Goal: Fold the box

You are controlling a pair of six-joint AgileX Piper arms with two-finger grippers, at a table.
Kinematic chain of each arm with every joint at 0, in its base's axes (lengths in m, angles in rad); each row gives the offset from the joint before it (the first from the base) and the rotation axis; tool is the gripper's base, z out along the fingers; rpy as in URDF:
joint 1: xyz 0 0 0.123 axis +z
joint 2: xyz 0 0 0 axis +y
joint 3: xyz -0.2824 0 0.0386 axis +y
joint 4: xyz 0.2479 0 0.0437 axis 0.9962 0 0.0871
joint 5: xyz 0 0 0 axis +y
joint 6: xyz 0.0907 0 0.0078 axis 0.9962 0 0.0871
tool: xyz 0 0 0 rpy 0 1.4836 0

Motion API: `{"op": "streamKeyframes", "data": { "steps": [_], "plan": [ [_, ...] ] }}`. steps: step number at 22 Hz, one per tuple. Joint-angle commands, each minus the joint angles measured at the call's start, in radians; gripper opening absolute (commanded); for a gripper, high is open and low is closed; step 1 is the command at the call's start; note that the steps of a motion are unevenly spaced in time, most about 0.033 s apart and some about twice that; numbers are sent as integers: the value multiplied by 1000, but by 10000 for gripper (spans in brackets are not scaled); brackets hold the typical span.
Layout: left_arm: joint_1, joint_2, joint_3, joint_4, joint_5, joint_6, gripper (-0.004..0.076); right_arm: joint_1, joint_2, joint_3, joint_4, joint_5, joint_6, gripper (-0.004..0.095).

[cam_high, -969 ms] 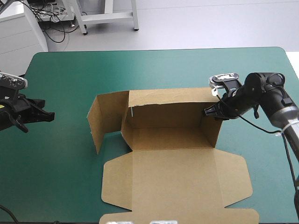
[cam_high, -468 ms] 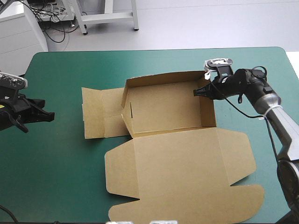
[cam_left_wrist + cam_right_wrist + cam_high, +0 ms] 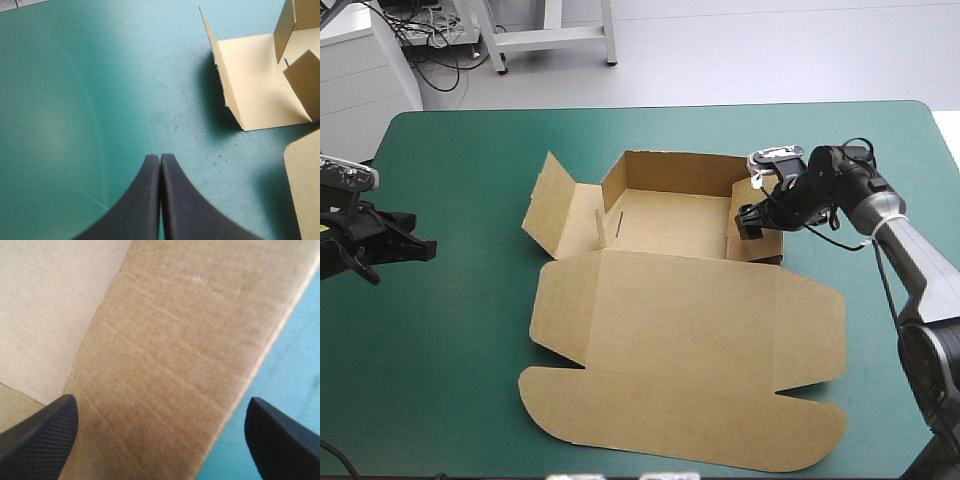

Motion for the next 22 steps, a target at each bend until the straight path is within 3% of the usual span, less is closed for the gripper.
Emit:
{"op": "streamKeyframes", "data": {
  "steps": [1,6,10,22],
  "plan": [
    [1,-21,-24,-37,-43,-1,-32,-2,-50,-121,2,66,1,877],
    [1,-21,-24,-37,-43,-1,-32,-2,-50,-388,-44,287,81,877],
    [1,-21,-24,-37,-43,-1,-33,-2,-60,-543,-68,287,202,877],
    [1,-21,-24,-37,-43,-1,-32,-4,57,-548,-111,287,327,873]
  ]
}}
